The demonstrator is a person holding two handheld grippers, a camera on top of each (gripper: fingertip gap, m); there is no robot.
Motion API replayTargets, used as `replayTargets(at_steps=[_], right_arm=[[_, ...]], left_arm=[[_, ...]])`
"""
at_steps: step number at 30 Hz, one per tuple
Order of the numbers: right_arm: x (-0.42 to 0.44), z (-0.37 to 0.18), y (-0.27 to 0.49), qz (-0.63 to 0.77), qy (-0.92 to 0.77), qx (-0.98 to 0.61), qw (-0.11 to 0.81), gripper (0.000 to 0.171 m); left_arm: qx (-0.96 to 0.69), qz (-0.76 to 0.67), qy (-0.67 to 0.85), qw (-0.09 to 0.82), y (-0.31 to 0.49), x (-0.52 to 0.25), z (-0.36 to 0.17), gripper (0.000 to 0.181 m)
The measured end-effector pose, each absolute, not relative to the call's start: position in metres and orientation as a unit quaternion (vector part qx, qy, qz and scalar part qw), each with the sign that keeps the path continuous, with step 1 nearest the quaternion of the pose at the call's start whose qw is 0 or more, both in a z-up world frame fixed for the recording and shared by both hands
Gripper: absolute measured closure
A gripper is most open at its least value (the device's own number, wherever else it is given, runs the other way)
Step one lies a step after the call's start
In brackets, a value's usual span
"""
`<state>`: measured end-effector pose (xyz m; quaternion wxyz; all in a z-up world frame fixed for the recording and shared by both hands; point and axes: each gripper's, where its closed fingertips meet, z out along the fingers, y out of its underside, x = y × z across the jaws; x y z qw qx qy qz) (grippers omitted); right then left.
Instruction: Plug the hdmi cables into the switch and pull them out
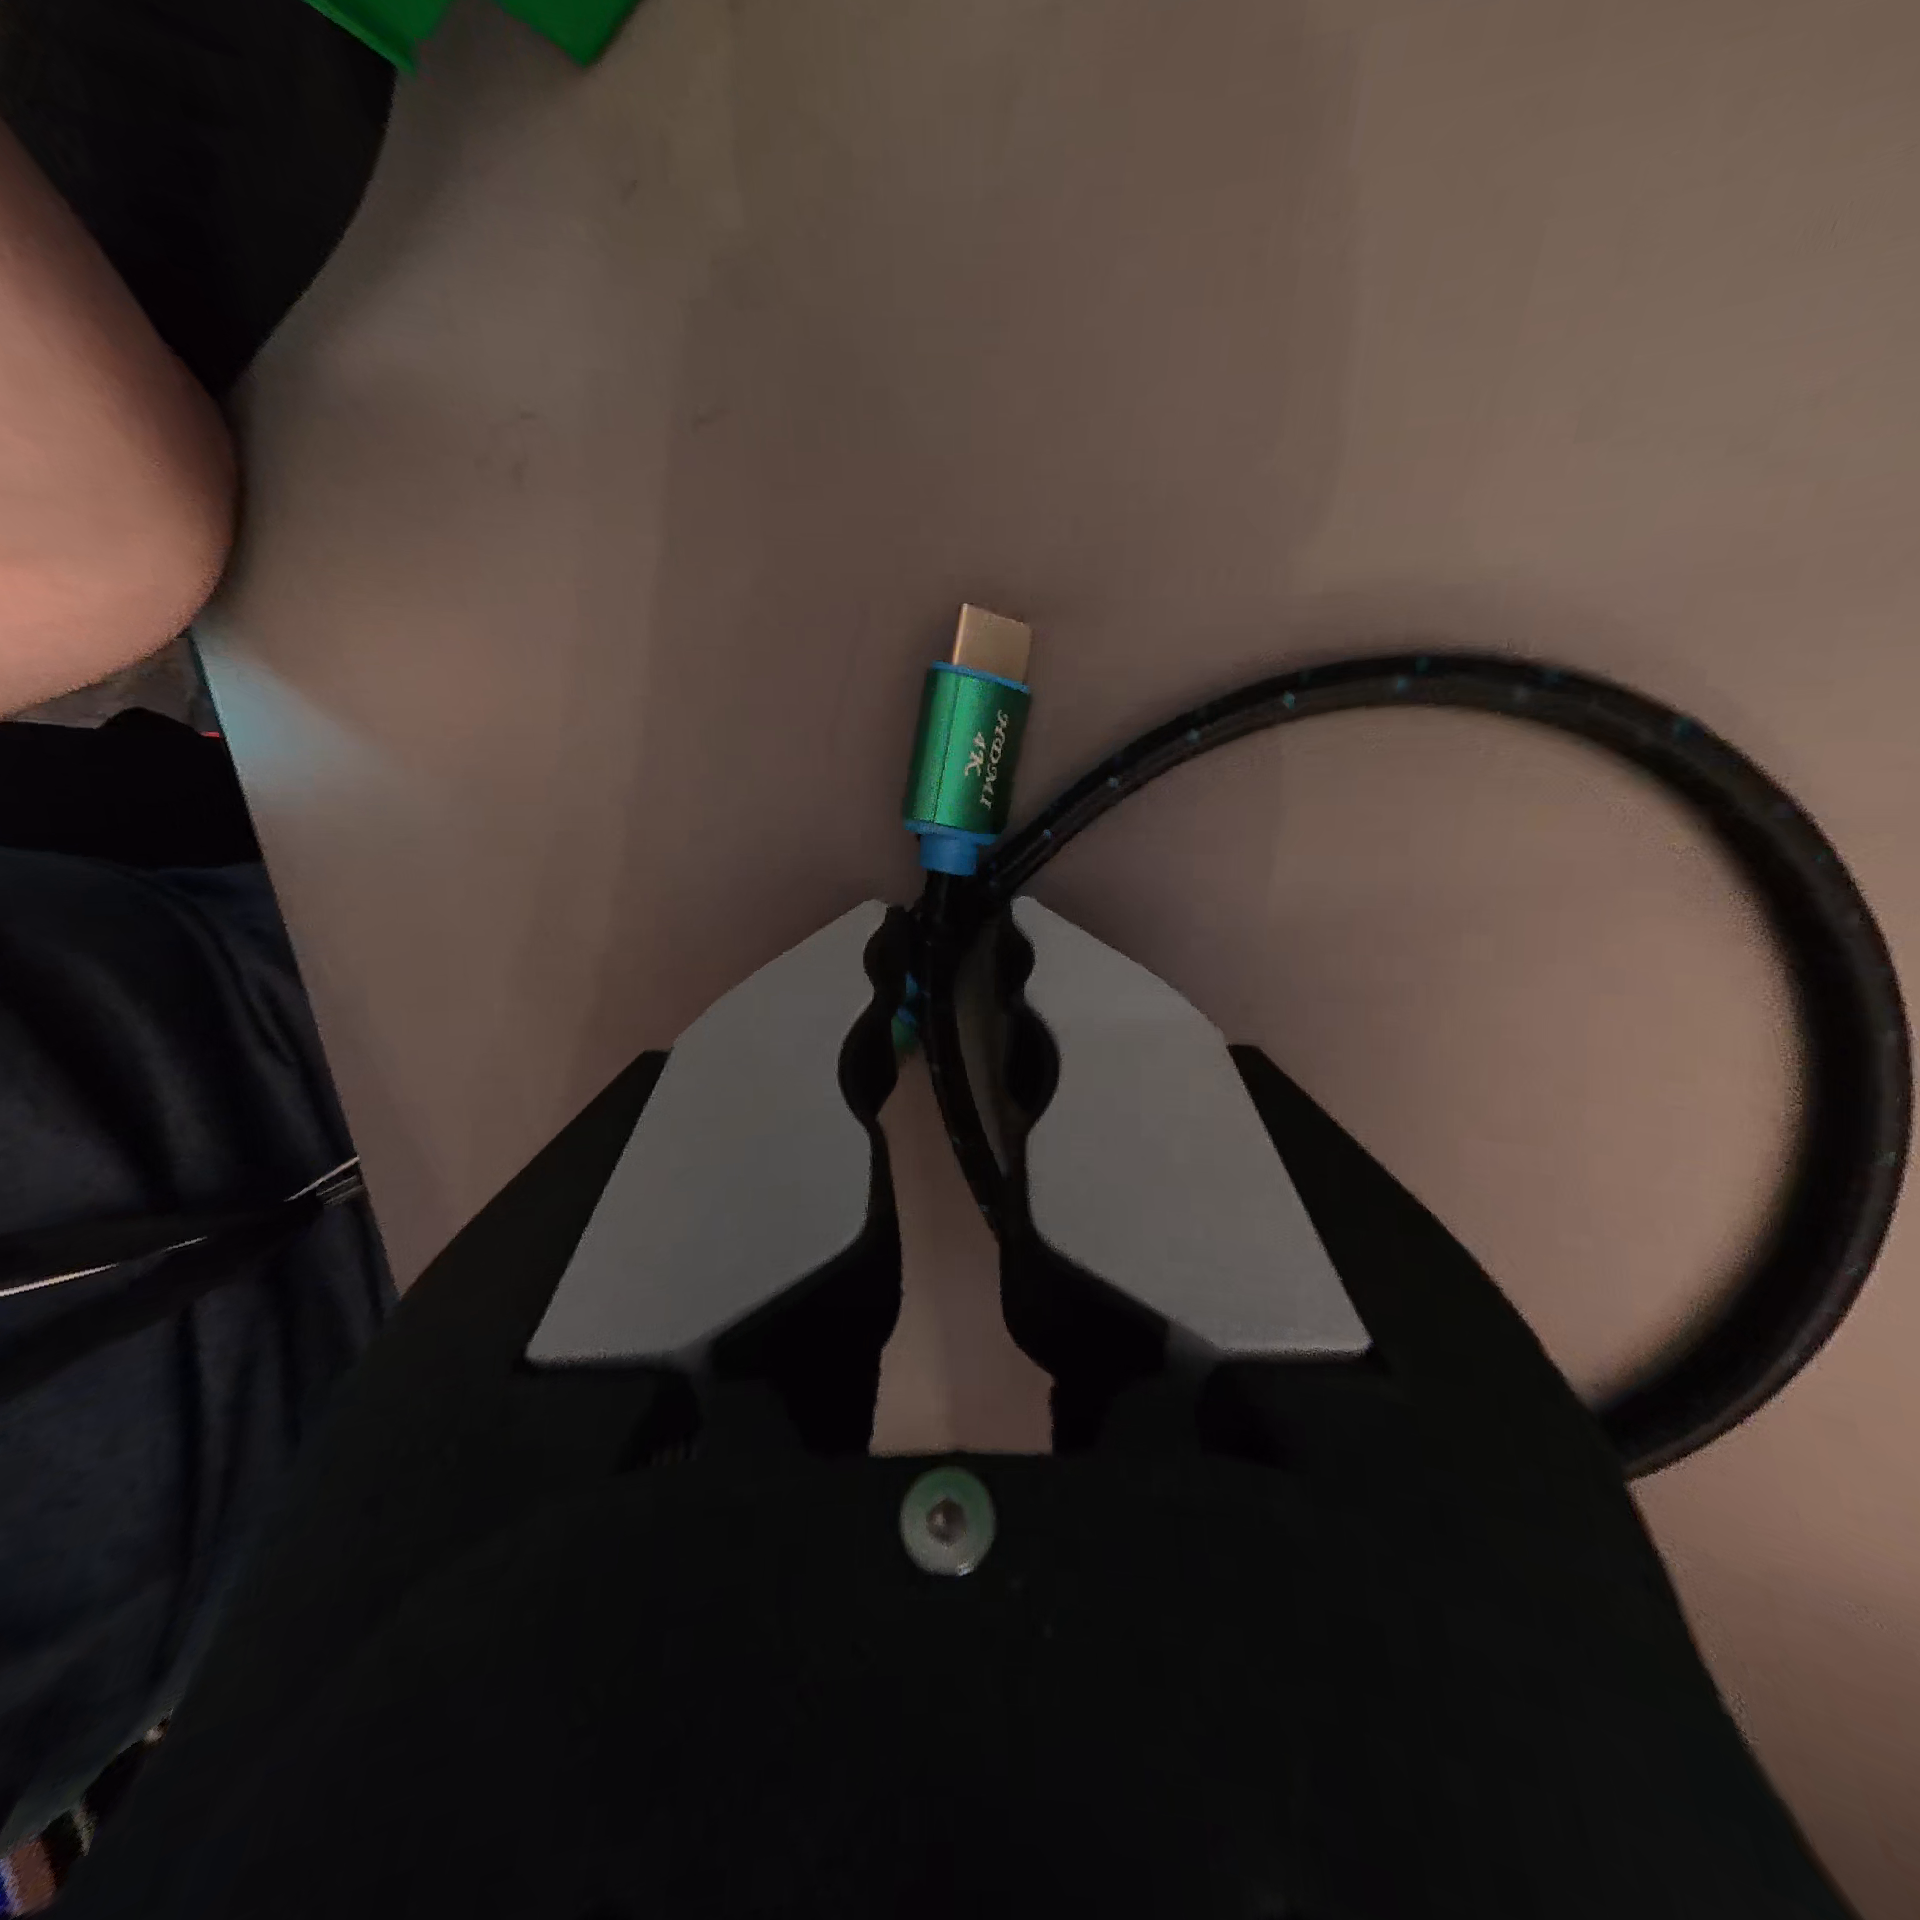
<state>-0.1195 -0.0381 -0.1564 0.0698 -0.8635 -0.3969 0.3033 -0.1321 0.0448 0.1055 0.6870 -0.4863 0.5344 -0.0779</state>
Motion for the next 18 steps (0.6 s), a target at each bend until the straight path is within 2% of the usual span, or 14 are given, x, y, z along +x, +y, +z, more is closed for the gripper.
replayTargets(at_steps=[7, 18], right_arm=[[-0.120, -0.153, -0.044, 0.326, -0.418, -0.847, 0.046, 0.159], [-0.093, -0.093, -0.016, 0.229, -0.455, -0.840, 0.187, 0.159]], left_arm=[[-0.485, -0.074, 0.535, 0.687, 0.045, -0.132, 0.106, 0.158], [-0.489, -0.052, 0.530, 0.691, 0.051, -0.136, 0.105, 0.158]])
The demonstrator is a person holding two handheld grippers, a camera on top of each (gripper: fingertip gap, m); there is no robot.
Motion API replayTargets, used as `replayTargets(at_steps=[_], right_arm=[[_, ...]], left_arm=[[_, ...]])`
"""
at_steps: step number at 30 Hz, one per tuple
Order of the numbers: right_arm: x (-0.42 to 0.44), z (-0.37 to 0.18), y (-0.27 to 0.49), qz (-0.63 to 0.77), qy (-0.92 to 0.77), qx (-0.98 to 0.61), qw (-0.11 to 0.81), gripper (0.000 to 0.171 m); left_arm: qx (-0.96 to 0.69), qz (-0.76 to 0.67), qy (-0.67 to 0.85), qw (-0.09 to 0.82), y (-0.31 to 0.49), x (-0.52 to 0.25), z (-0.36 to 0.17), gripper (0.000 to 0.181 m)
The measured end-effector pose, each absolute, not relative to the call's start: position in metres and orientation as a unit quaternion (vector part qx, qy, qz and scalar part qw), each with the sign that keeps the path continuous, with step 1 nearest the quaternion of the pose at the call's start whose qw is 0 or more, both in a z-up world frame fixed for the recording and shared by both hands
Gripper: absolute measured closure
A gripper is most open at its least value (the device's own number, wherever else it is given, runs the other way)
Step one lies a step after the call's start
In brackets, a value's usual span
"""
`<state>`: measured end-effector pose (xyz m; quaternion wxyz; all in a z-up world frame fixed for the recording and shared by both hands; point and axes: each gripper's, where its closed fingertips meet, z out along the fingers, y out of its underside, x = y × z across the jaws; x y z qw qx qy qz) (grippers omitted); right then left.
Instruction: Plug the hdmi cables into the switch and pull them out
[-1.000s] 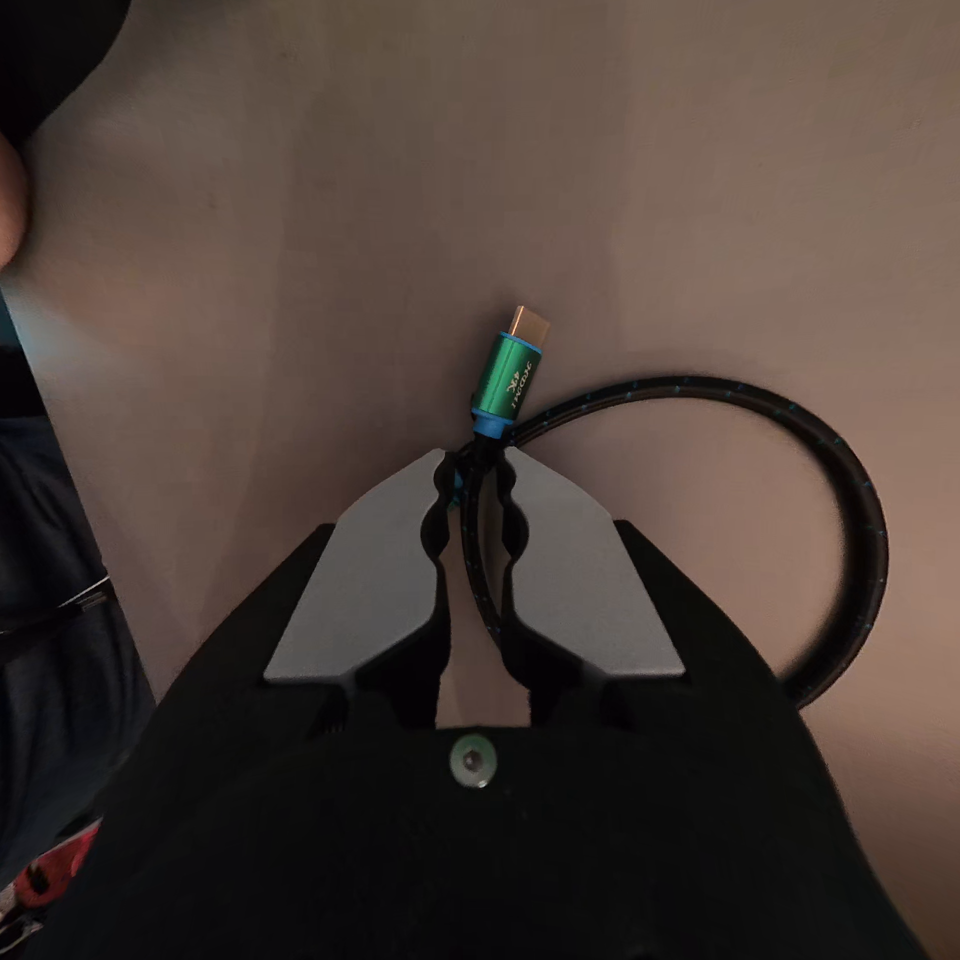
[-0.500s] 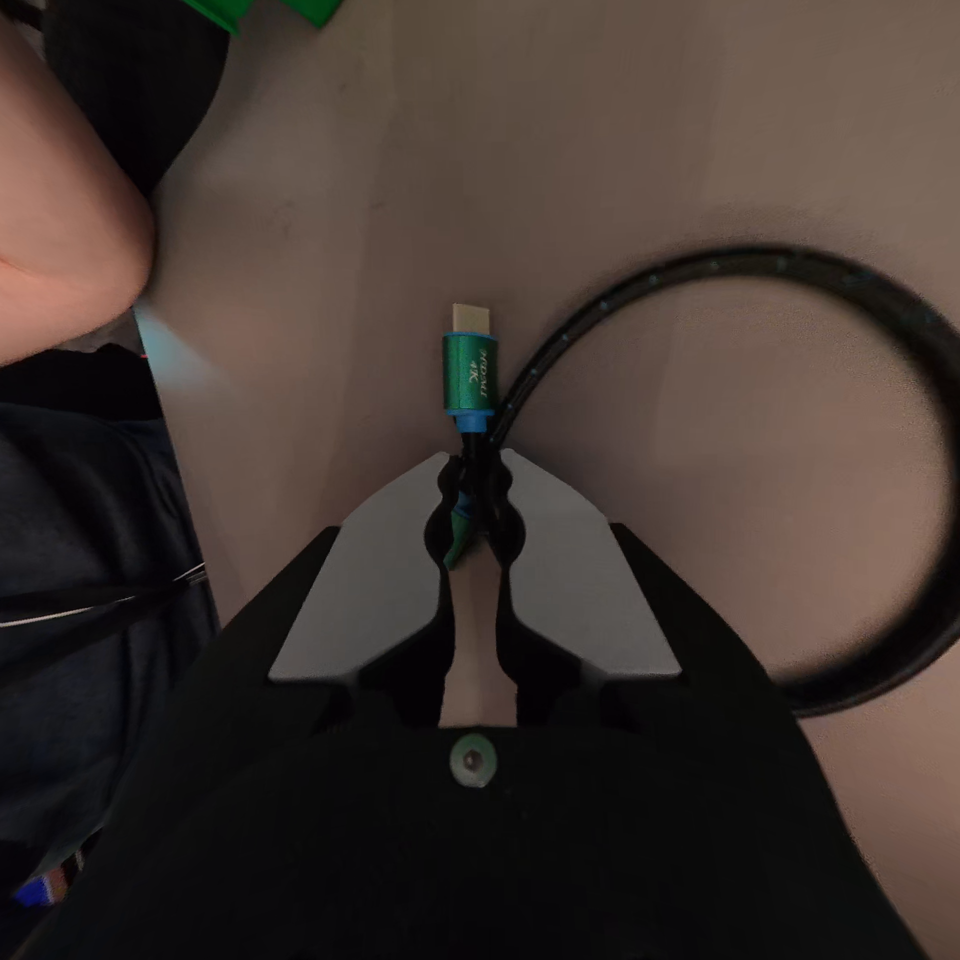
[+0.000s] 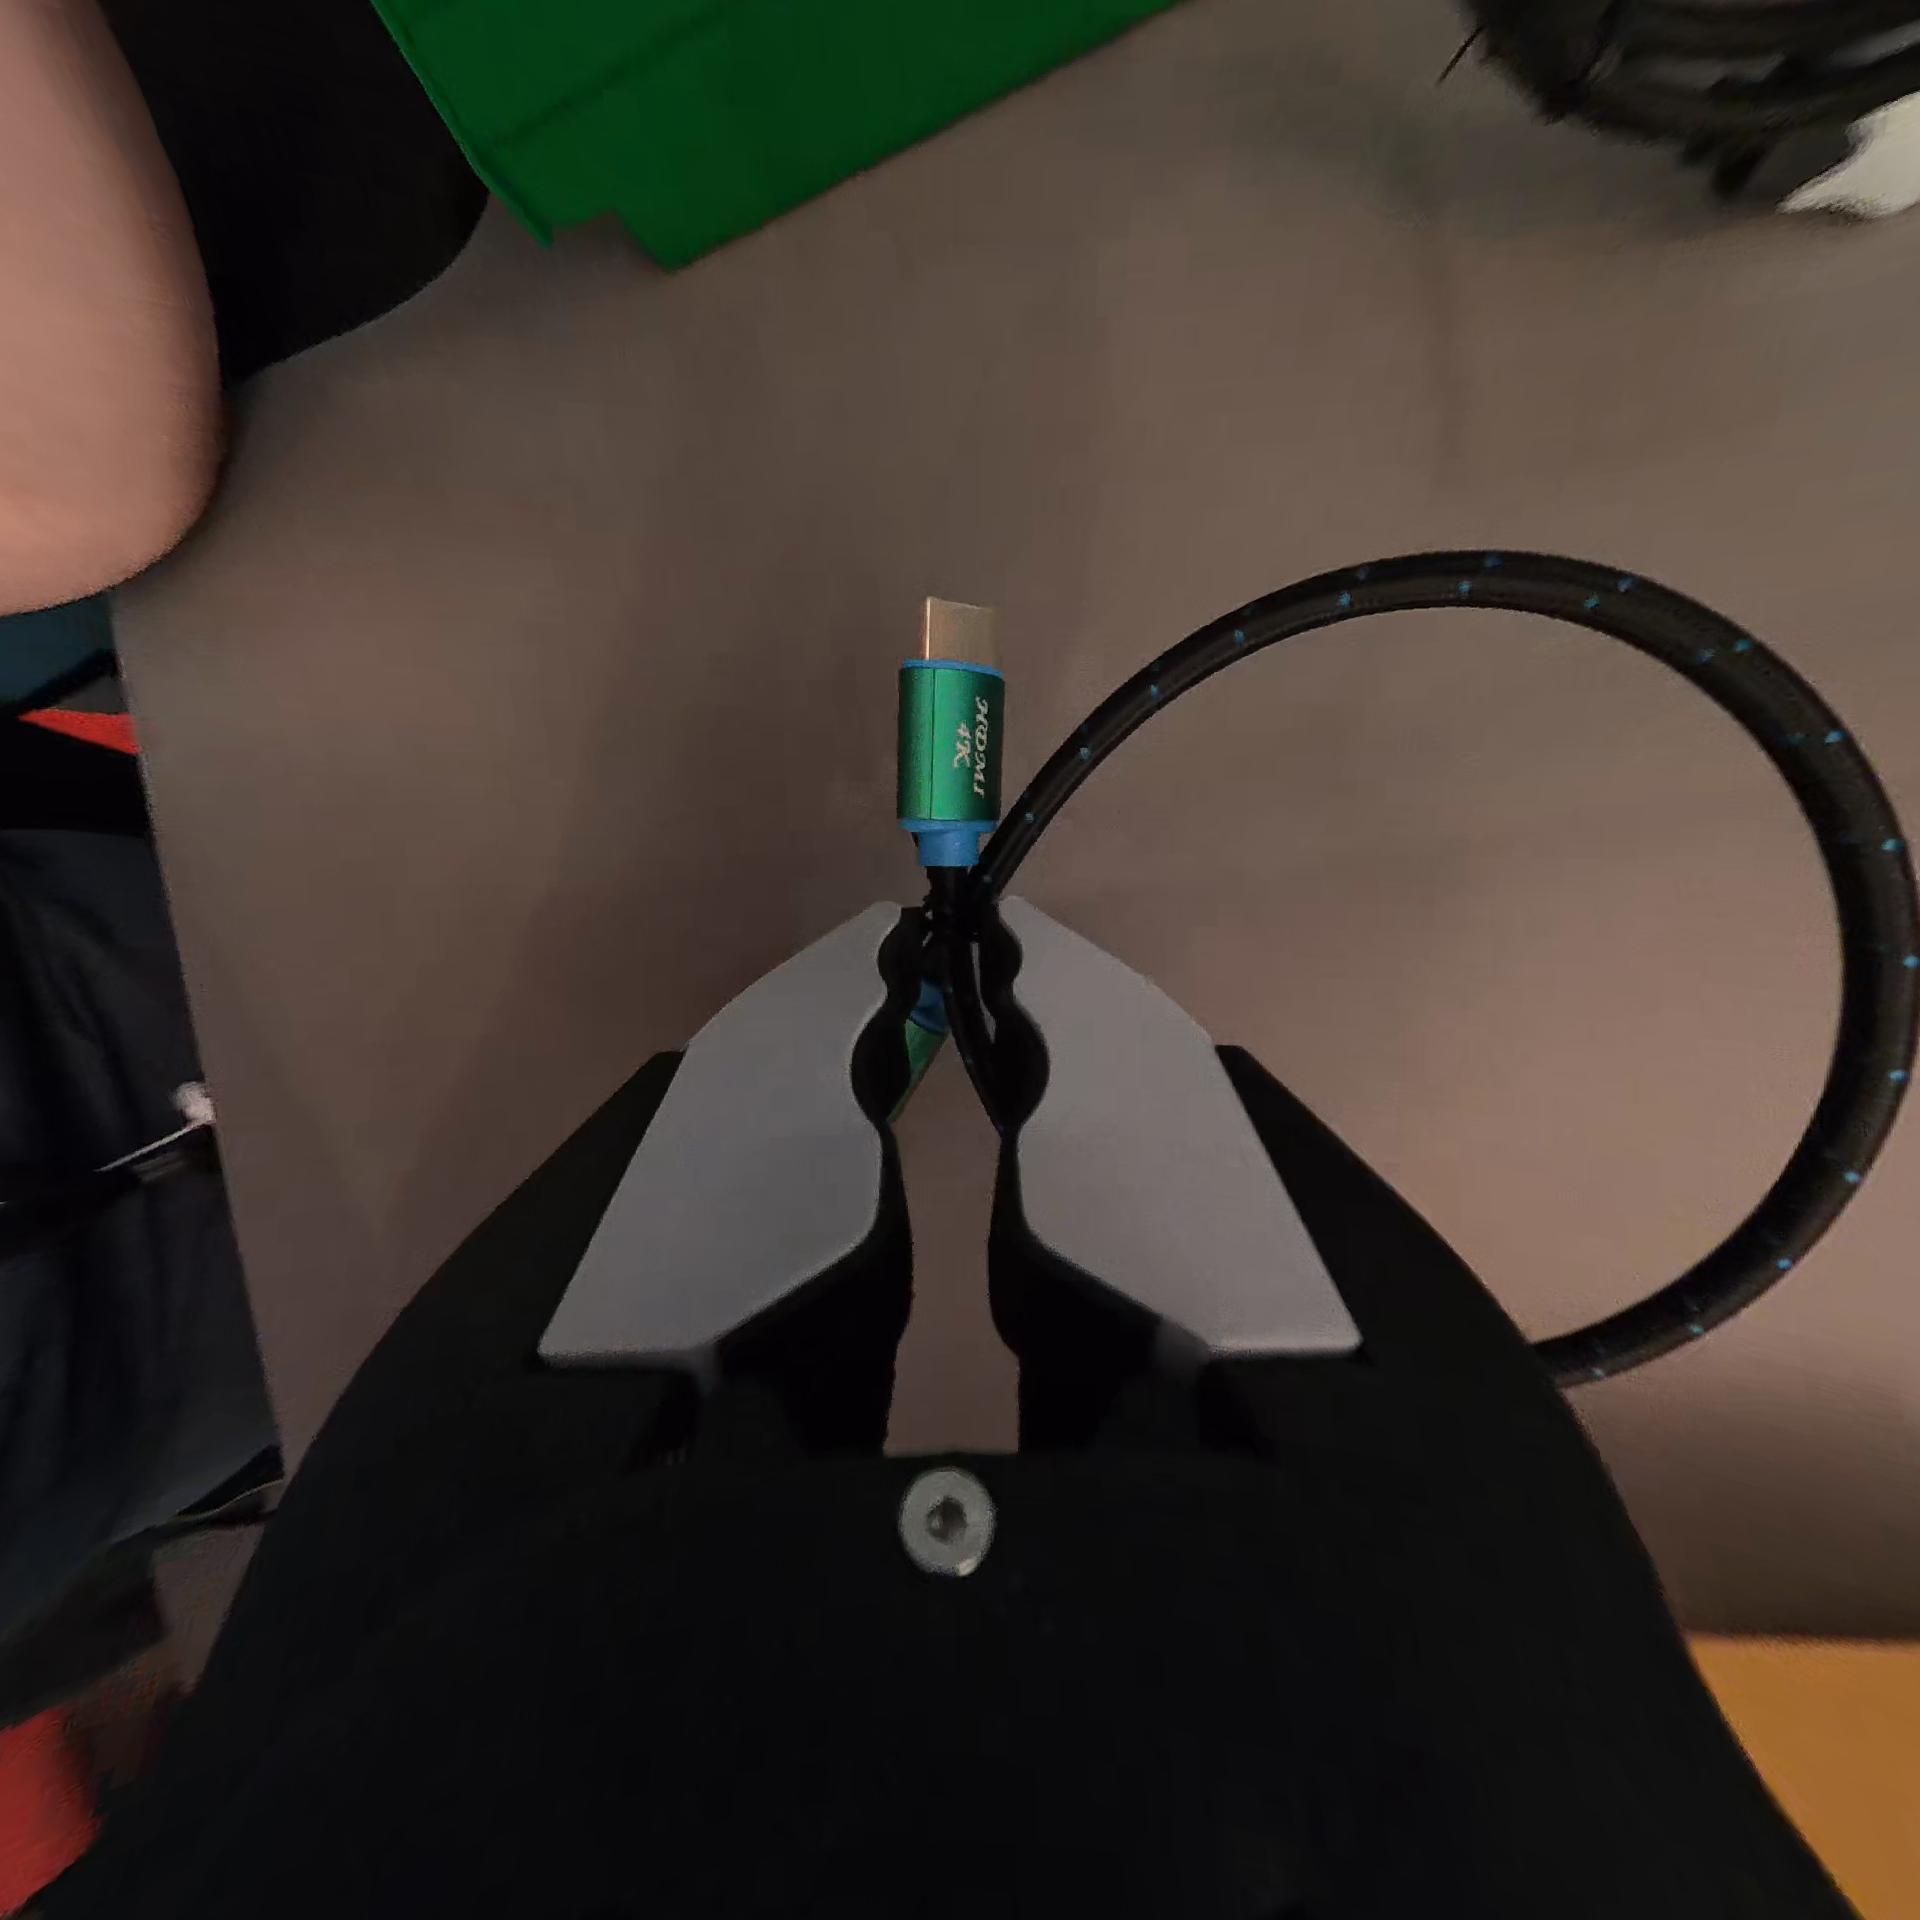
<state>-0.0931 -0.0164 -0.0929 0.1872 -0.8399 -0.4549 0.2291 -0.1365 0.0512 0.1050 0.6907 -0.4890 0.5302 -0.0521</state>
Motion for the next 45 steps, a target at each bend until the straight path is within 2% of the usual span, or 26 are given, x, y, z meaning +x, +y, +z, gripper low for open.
replayTargets(at_steps=[5, 14, 31, 45], right_arm=[[-0.062, -0.046, -0.012, 0.131, -0.458, -0.840, 0.262, 0.159], [-0.012, 0.009, -0.033, 0.058, -0.427, -0.846, 0.314, 0.159], [-0.010, 0.000, -0.034, -0.017, -0.434, -0.855, 0.283, 0.159], [-0.009, -0.019, -0.028, -0.044, -0.431, -0.867, 0.246, 0.159]], left_arm=[[-0.479, -0.006, 0.551, 0.683, 0.053, -0.126, 0.093, 0.158], [-0.416, 0.087, 0.628, 0.652, 0.046, -0.085, 0.048, 0.158], [-0.343, 0.199, 0.683, 0.613, 0.036, -0.047, 0.000, 0.157], [-0.323, 0.248, 0.700, 0.586, 0.038, -0.044, -0.015, 0.158]])
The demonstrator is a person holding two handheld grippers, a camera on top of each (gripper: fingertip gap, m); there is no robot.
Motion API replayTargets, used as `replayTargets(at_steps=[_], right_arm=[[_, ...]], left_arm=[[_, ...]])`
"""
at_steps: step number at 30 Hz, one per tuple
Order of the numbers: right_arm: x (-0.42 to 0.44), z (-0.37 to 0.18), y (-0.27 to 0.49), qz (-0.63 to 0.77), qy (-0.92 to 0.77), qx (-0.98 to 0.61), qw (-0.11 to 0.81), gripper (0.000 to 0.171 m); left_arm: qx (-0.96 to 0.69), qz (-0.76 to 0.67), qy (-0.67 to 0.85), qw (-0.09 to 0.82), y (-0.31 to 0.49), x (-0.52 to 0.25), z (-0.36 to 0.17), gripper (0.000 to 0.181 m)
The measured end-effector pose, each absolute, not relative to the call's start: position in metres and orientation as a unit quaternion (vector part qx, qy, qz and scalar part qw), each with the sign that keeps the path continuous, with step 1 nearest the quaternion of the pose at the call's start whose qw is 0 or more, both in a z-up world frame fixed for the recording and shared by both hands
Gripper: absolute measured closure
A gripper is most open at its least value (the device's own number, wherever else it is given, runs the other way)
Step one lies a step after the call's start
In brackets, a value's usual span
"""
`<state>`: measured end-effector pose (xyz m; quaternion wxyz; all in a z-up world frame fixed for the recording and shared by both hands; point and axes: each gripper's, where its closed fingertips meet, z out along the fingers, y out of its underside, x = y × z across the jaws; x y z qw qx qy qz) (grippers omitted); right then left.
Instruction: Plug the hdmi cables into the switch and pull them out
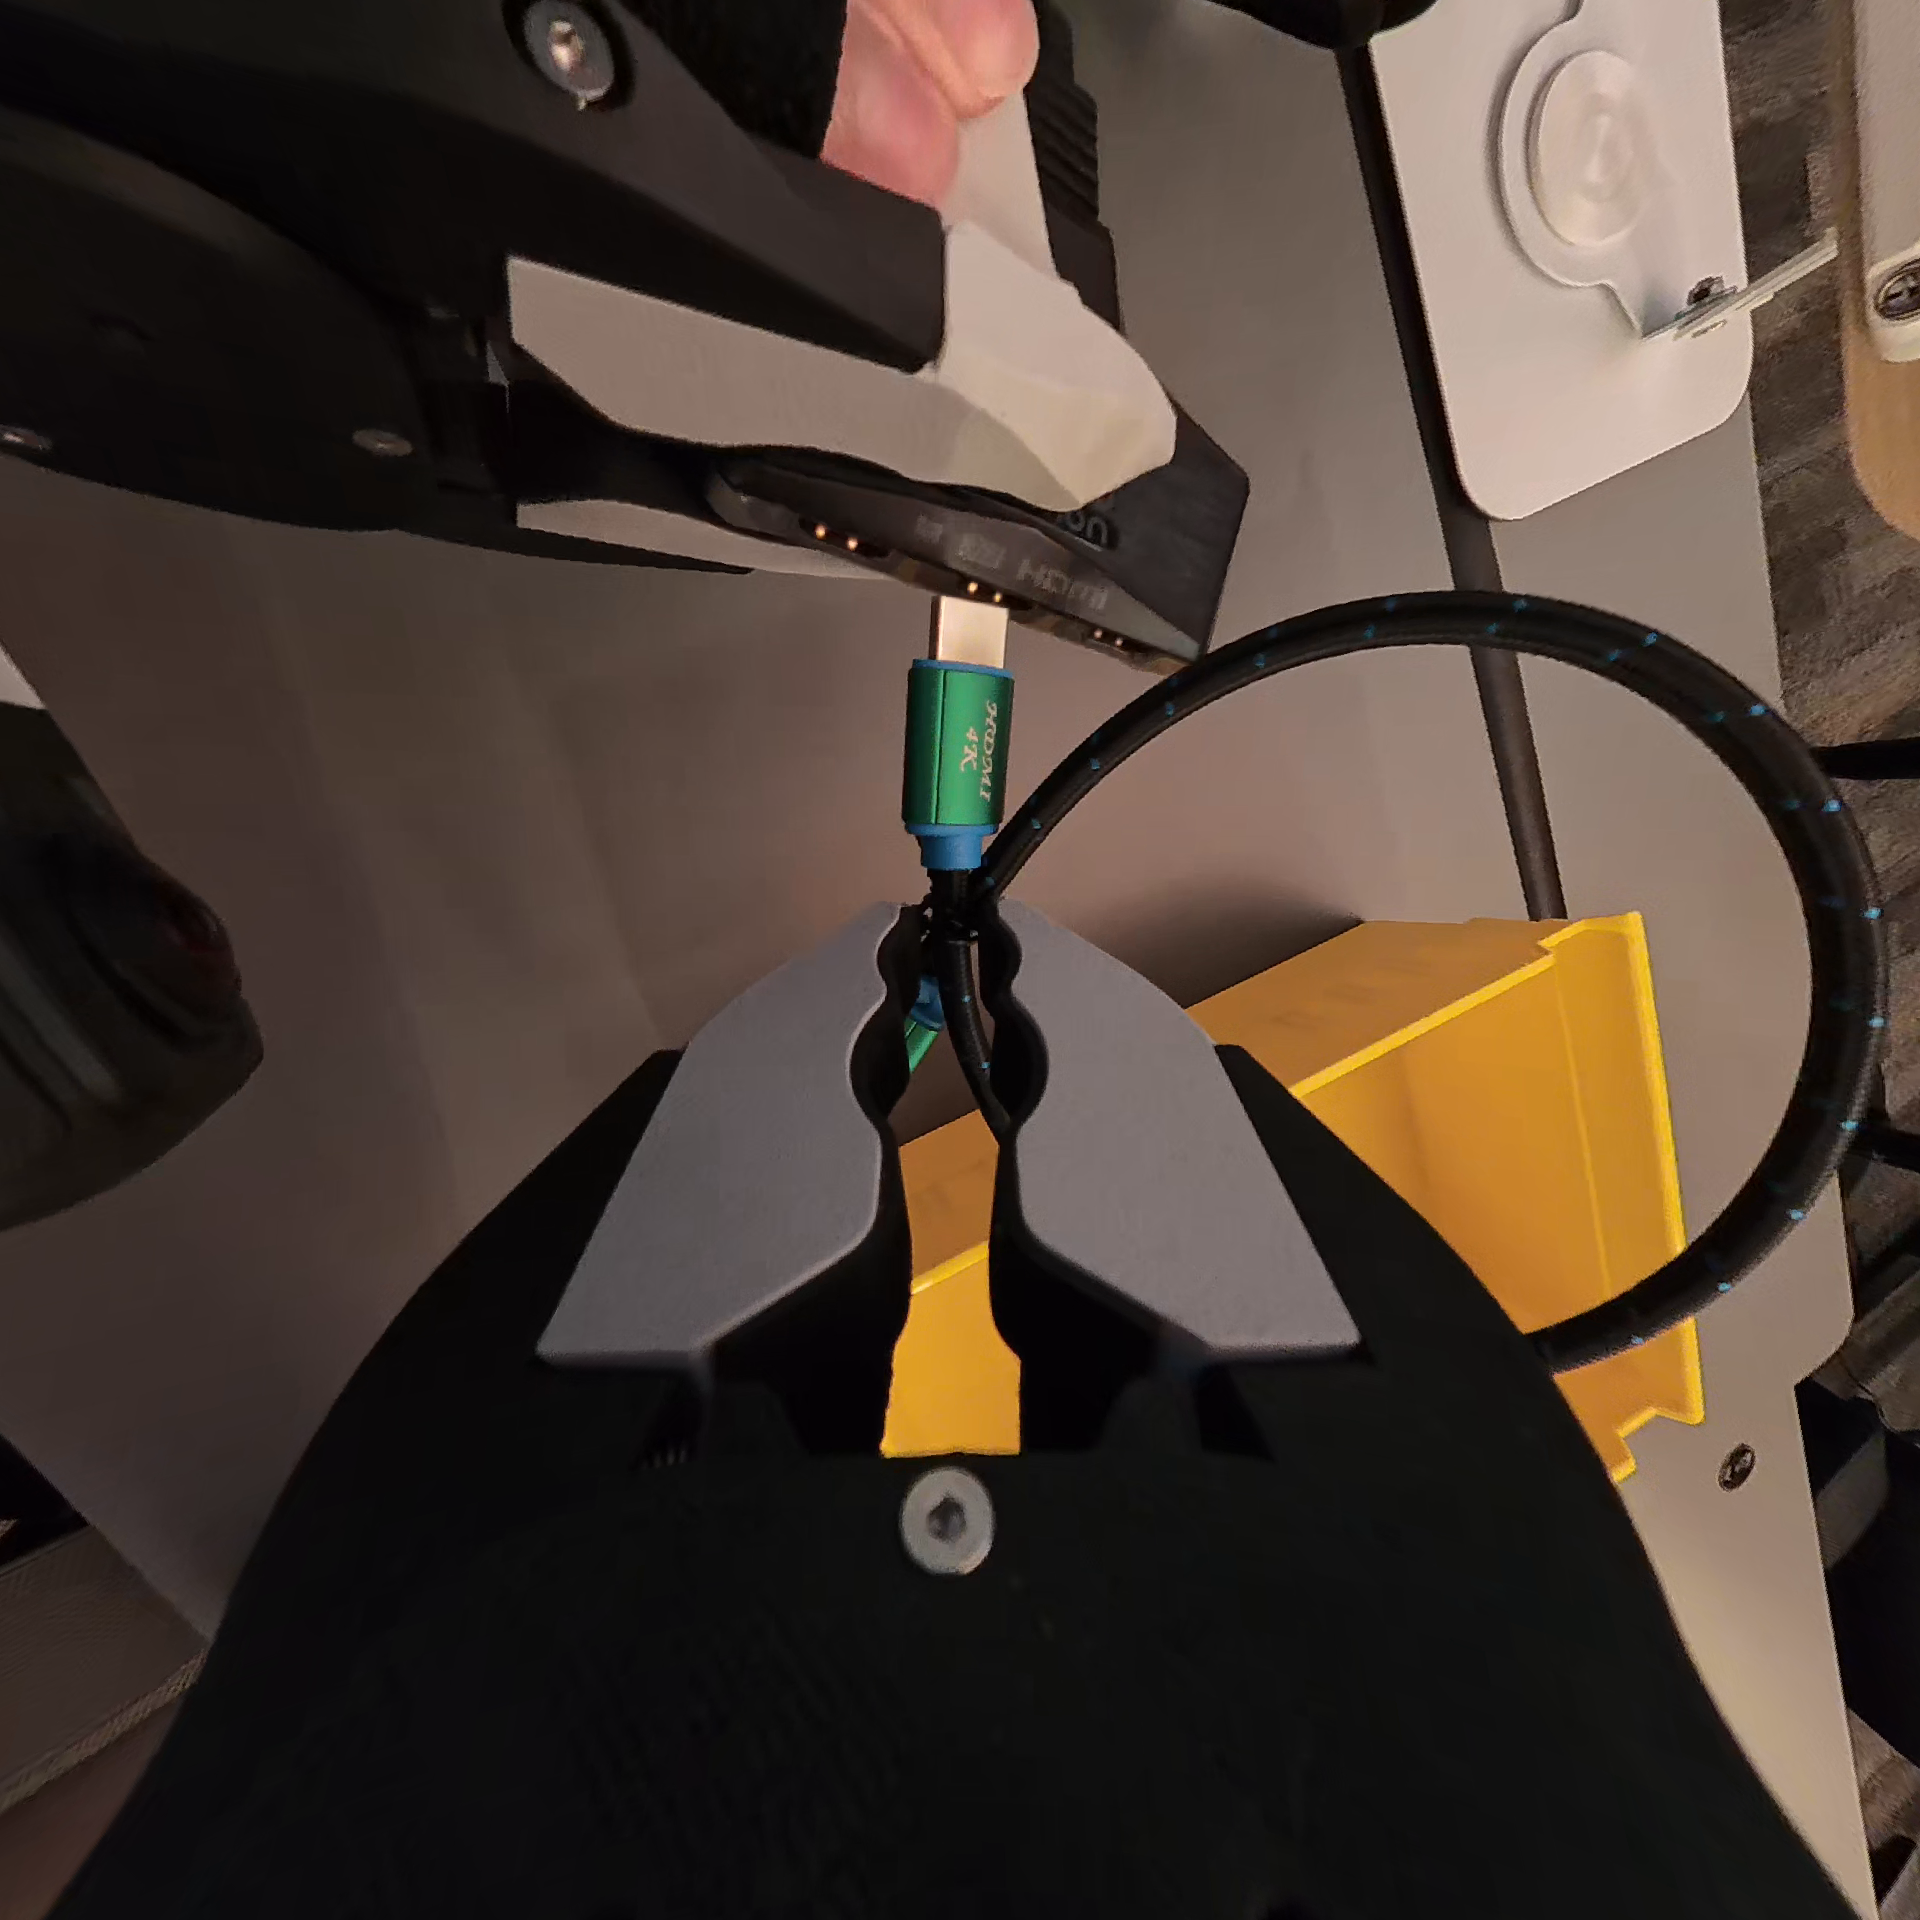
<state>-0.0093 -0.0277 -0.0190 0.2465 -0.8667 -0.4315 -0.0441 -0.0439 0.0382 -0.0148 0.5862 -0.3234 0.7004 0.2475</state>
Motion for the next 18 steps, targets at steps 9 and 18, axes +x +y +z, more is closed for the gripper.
replayTargets(at_steps=[9, 18], right_arm=[[-0.008, -0.033, -0.025, -0.055, -0.428, -0.876, 0.217, 0.159], [-0.004, -0.044, -0.022, -0.075, -0.423, -0.882, 0.192, 0.159]], left_arm=[[-0.307, 0.287, 0.711, 0.564, 0.040, -0.045, -0.022, 0.158], [-0.296, 0.321, 0.722, 0.537, 0.039, -0.044, -0.030, 0.158]])
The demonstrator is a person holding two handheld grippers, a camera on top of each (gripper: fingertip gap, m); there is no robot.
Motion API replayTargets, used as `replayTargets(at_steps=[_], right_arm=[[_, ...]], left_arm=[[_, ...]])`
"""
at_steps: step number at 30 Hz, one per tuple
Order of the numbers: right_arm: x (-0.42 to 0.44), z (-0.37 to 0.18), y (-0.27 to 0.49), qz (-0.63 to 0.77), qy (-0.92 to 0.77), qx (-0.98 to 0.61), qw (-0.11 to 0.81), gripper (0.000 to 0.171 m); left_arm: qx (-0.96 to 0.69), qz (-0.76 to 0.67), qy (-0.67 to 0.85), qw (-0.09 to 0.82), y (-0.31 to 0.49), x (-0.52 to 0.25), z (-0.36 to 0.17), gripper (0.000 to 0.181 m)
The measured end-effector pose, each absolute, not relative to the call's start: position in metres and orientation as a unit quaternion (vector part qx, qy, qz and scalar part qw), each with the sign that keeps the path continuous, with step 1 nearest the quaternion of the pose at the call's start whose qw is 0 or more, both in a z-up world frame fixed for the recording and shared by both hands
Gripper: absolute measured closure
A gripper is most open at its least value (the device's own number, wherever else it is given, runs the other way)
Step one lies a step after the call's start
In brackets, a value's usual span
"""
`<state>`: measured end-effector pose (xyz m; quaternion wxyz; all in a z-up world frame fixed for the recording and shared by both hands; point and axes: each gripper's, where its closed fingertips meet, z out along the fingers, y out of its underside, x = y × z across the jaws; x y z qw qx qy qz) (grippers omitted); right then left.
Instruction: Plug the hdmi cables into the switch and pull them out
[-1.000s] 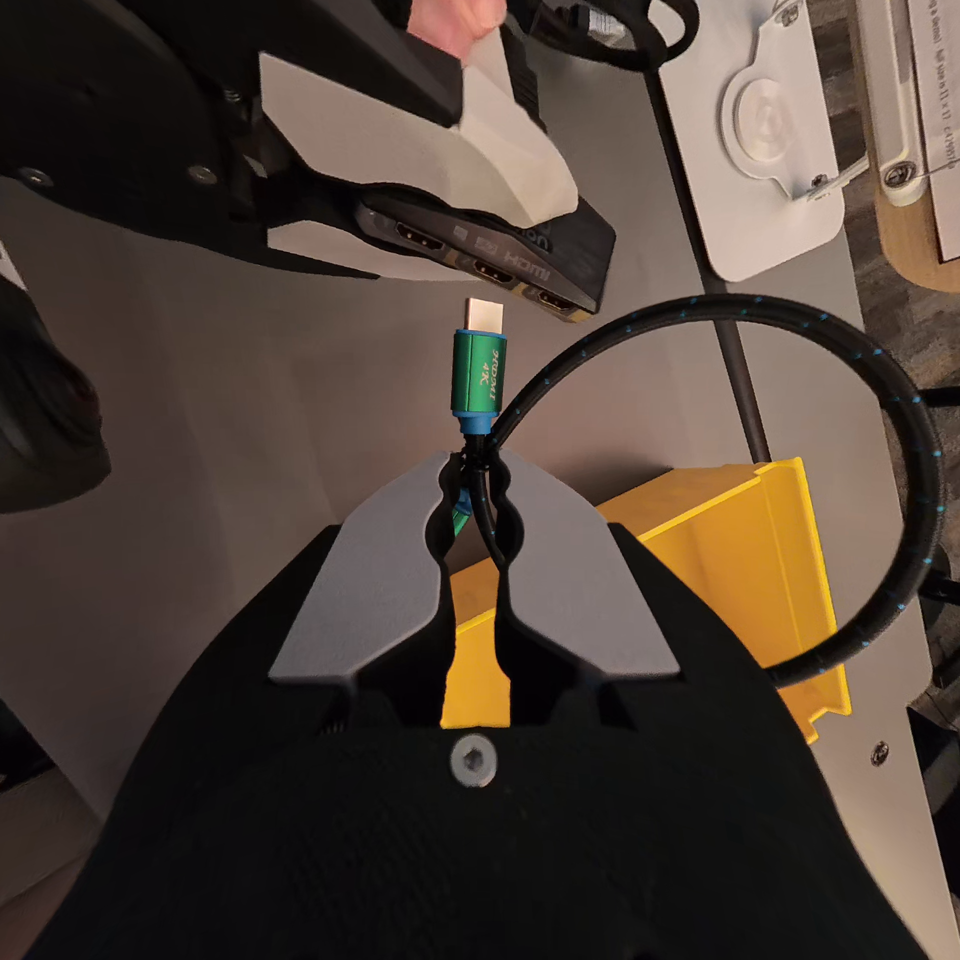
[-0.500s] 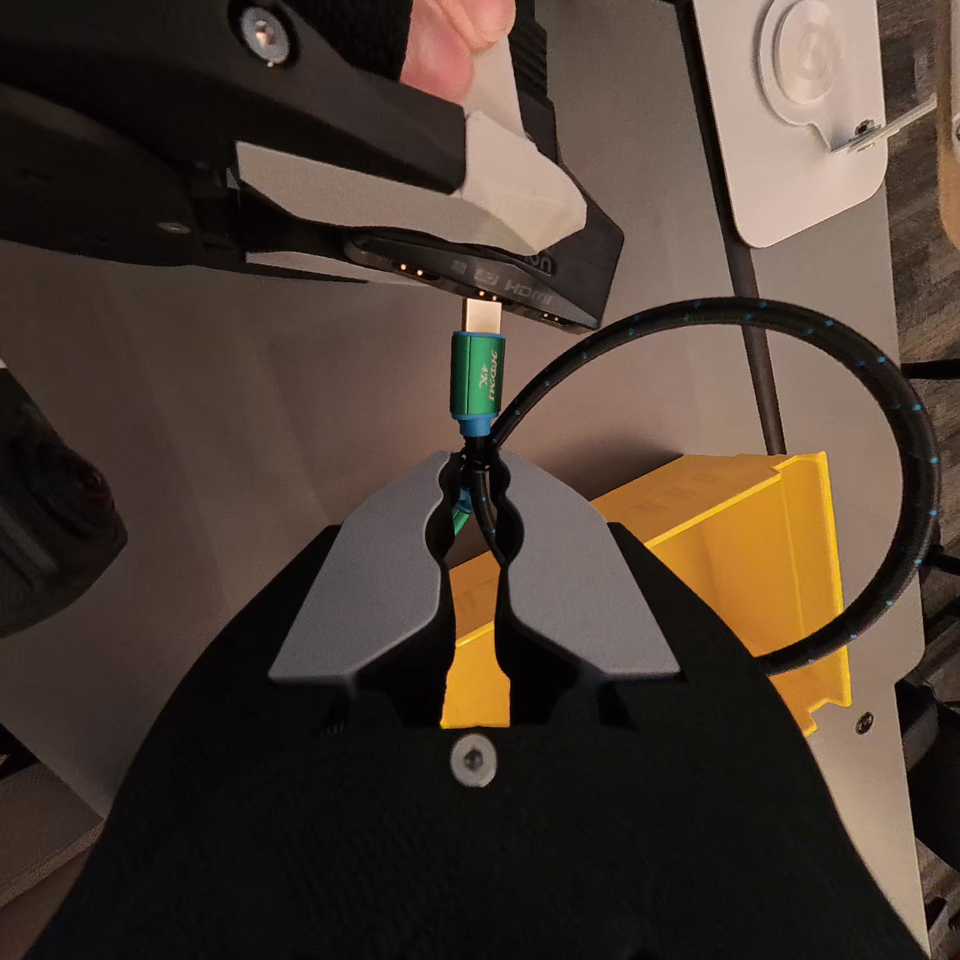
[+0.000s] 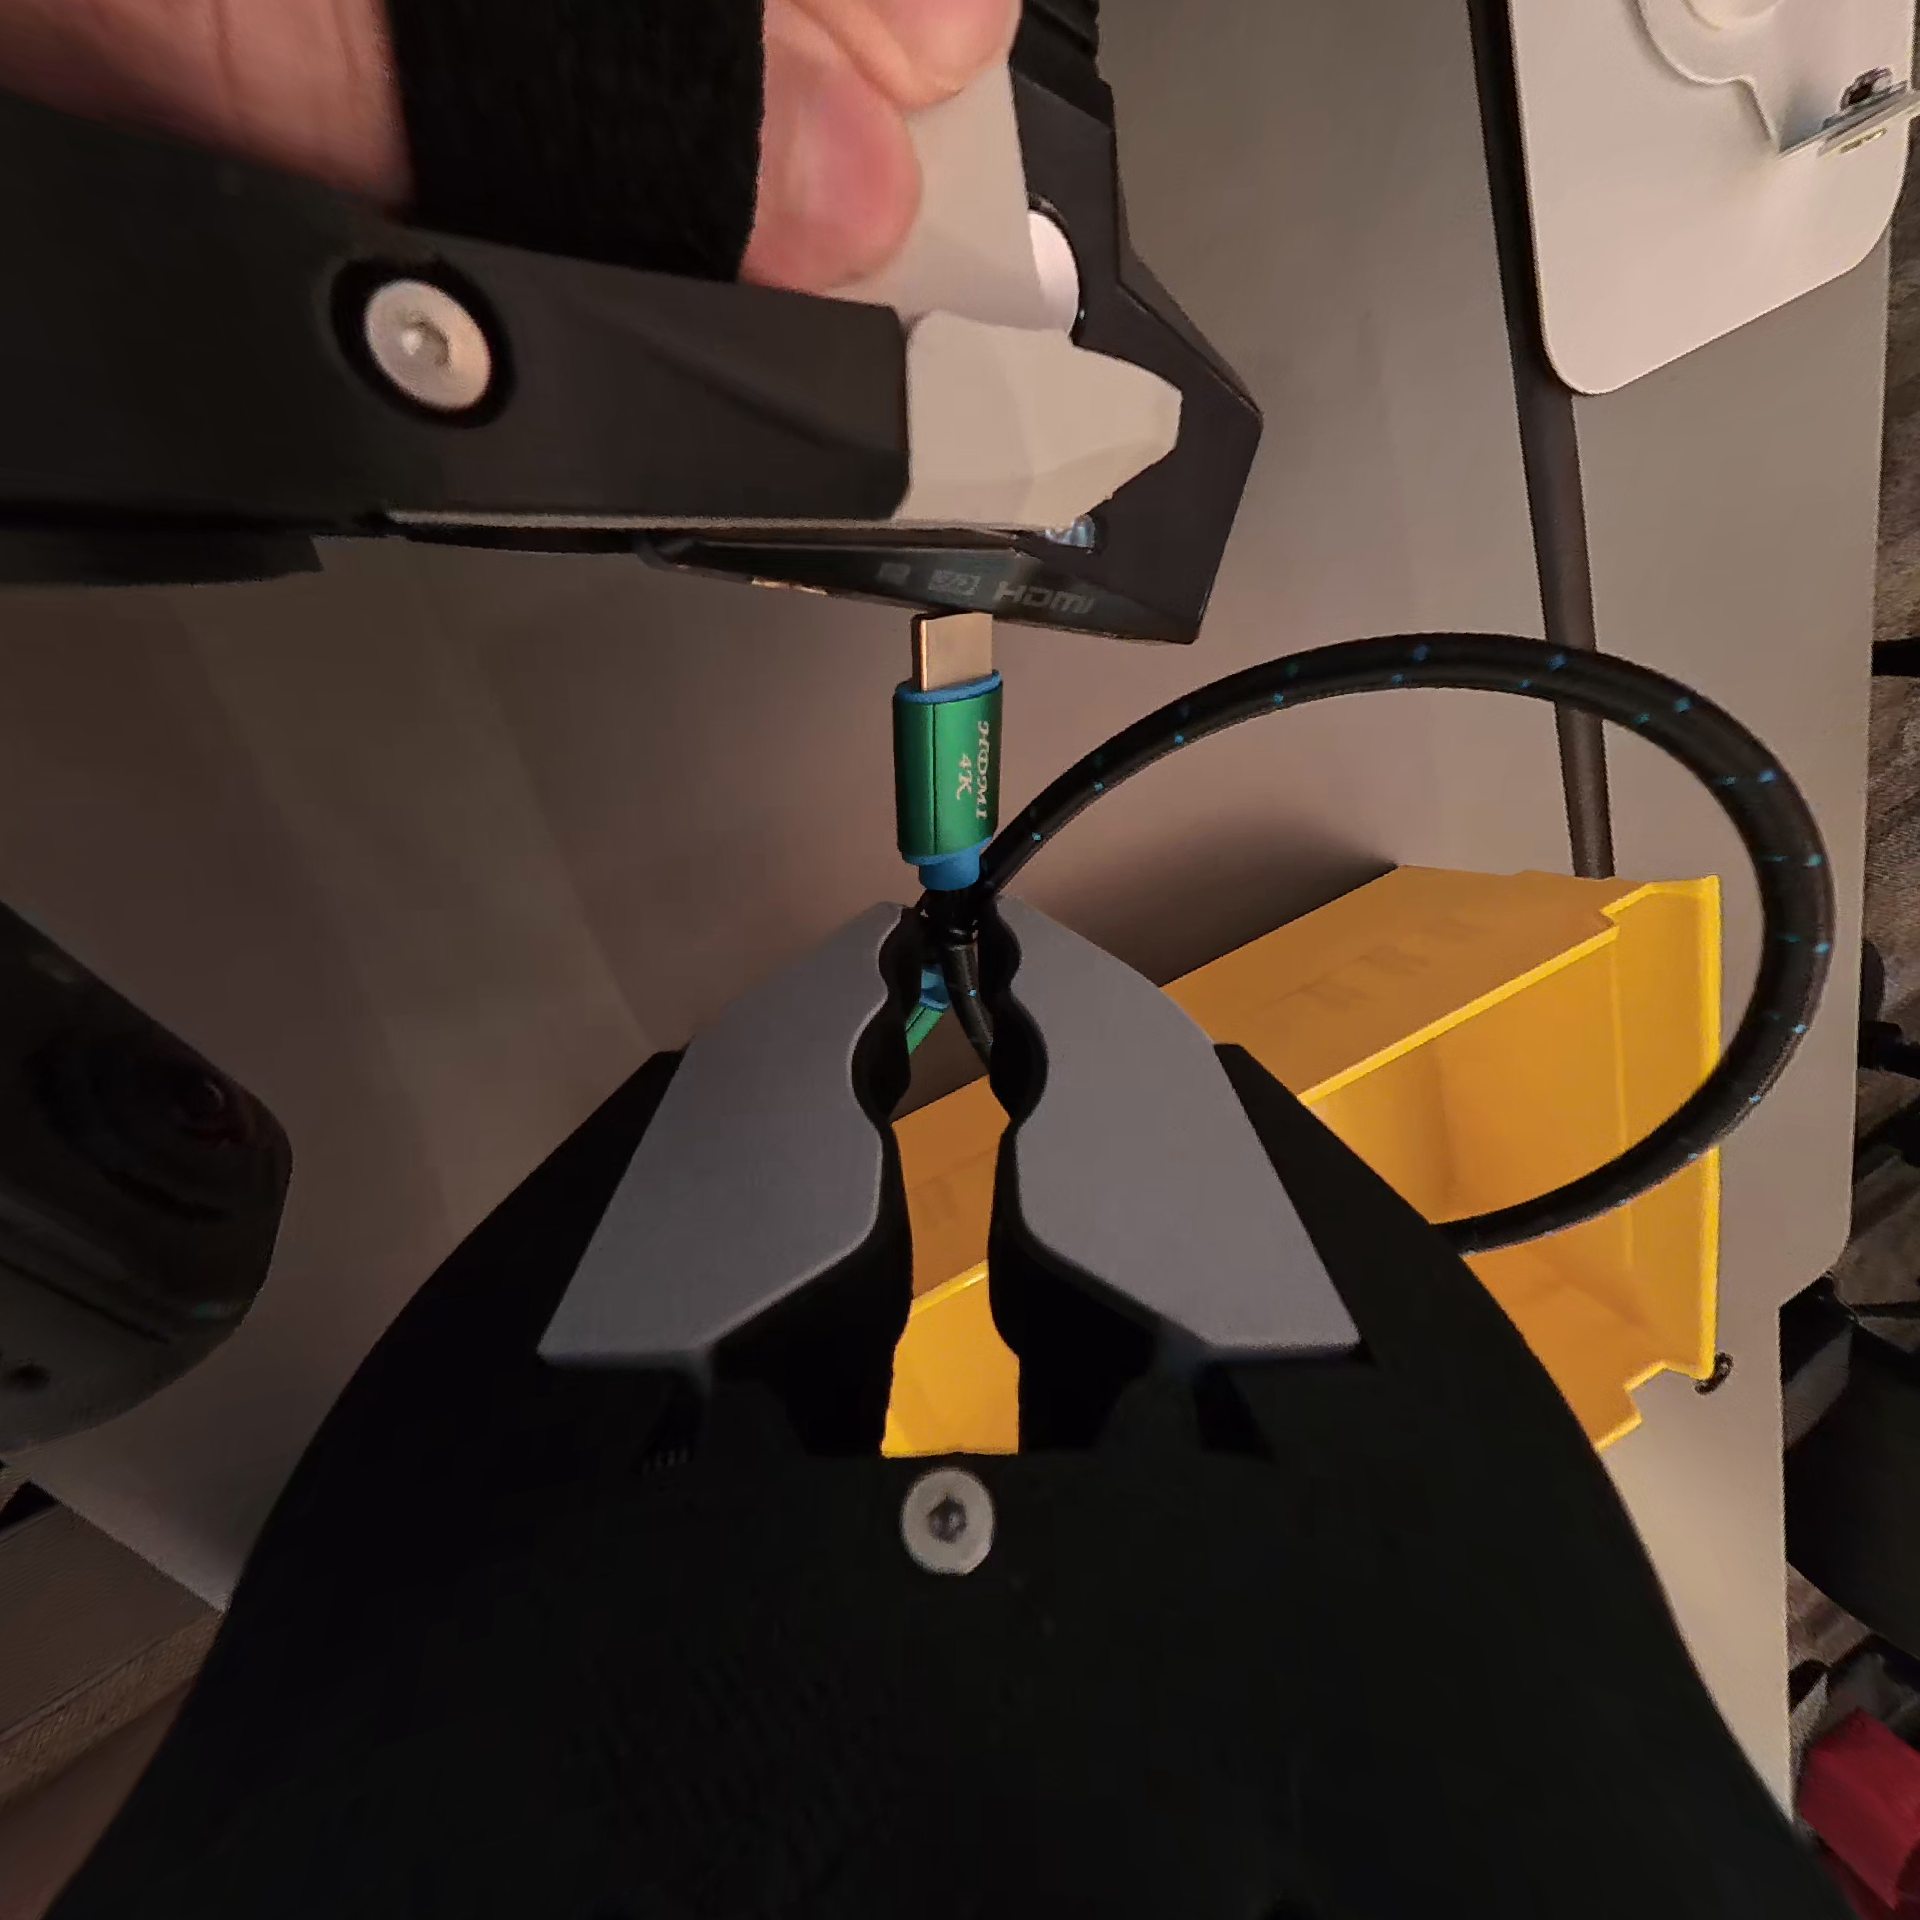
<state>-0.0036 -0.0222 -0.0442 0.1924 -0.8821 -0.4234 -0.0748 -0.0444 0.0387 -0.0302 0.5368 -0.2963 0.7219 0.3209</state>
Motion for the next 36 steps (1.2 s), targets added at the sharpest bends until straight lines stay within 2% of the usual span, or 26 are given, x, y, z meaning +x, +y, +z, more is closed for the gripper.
replayTargets(at_steps=[7, 13, 17, 23, 28, 36], right_arm=[[-0.007, -0.046, -0.012, -0.108, -0.431, -0.873, 0.202, 0.159], [-0.018, -0.049, -0.008, -0.056, -0.438, -0.871, 0.216, 0.159], [-0.011, -0.069, -0.002, -0.029, -0.416, -0.890, 0.186, 0.160], [-0.031, -0.123, 0.004, 0.081, -0.351, -0.926, 0.113, 0.160], [-0.027, -0.154, 0.005, 0.100, -0.312, -0.942, 0.070, 0.160], [-0.026, -0.153, 0.008, 0.128, -0.307, -0.940, 0.072, 0.158]], left_arm=[[-0.325, 0.326, 0.723, 0.516, 0.048, -0.051, -0.036, 0.158], [-0.358, 0.308, 0.718, 0.511, 0.061, -0.067, -0.031, 0.158], [-0.399, 0.278, 0.700, 0.523, 0.077, -0.090, -0.017, 0.158], [-0.431, 0.219, 0.671, 0.562, 0.080, -0.098, 0.002, 0.158], [-0.440, 0.206, 0.665, 0.567, 0.083, -0.100, 0.003, 0.158], [-0.440, 0.205, 0.665, 0.567, 0.082, -0.098, 0.003, 0.158]])
